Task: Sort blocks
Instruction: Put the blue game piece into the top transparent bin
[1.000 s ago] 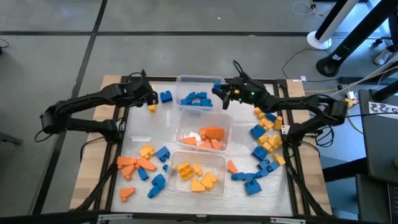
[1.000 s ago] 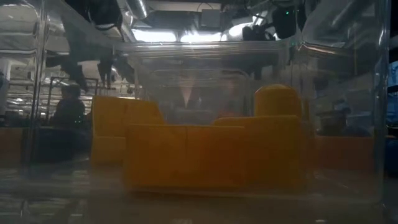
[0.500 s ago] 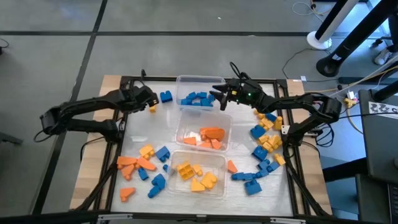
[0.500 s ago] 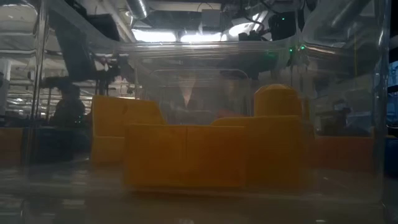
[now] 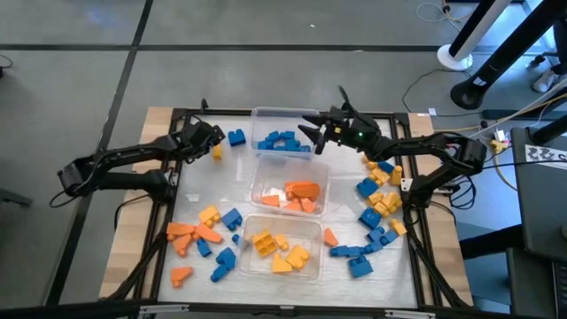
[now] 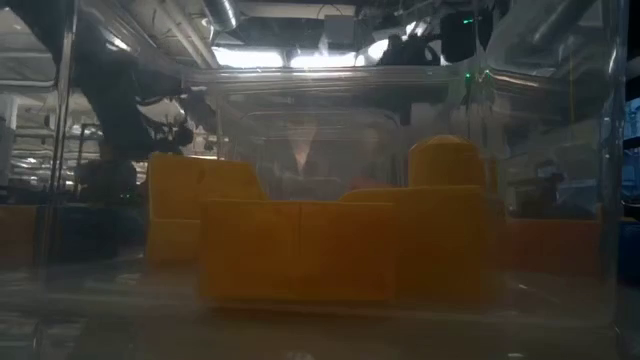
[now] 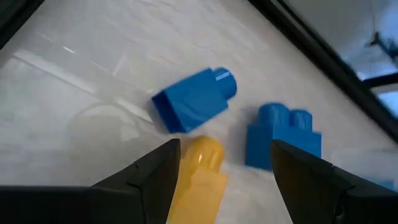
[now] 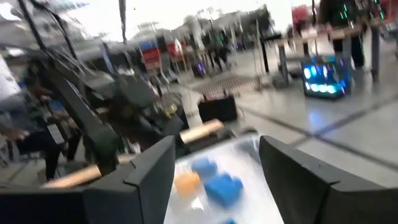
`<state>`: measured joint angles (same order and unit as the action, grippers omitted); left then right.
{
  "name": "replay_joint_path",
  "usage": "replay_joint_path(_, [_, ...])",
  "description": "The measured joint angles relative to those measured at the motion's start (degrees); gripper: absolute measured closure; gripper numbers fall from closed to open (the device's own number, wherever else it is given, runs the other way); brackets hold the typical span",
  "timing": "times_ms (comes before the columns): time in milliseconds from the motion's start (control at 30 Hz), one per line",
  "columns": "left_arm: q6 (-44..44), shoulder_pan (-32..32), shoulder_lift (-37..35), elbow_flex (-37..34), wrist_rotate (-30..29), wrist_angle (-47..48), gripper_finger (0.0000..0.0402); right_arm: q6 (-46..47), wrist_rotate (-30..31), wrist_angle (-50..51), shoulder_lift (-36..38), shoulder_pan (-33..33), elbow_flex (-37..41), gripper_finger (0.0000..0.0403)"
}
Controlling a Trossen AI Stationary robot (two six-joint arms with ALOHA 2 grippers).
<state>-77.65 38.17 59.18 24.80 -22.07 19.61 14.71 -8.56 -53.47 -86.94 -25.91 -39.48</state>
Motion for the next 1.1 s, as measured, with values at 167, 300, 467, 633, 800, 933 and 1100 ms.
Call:
replay_joint_path(167, [-0.4, 2.6, 0.0, -1.1, 0.0, -1.5, 0.0165, 0.0, -0.1, -4.7, 0.0, 0.0, 0.0, 0.0169])
replay_joint_path(300, [0.0, 4.1, 0.0, -1.1, 0.0, -3.0, 0.0165, 0.0, -0.1, -5.1, 0.0, 0.0, 0.0, 0.0168])
replay_joint_path(467, [-0.6, 5.1, 0.2, -1.1, 0.3, -2.8, 0.0165, 0.0, -0.1, -5.1, 0.0, 0.0, 0.0, 0.0168])
replay_joint_path(633, [-1.0, 5.2, 2.7, -1.1, 1.0, -2.8, 0.0165, 0.0, -0.1, -5.2, 0.0, 0.0, 0.0, 0.0168])
replay_joint_path(800, [-1.0, 5.2, 5.6, -1.1, 1.5, -6.1, 0.0165, 0.0, -0.1, -5.2, 0.0, 0.0, 0.0, 0.0168])
replay_joint_path(933, [-0.4, 5.7, 7.7, -1.1, 1.5, -10.5, 0.0165, 0.0, -0.1, -5.1, 0.0, 0.0, 0.0, 0.0168])
replay_joint_path(1100, [-0.6, 6.8, 10.8, -1.1, 2.3, -12.4, 0.0165, 0.0, -0.1, -5.1, 0.0, 0.0, 0.0, 0.0168])
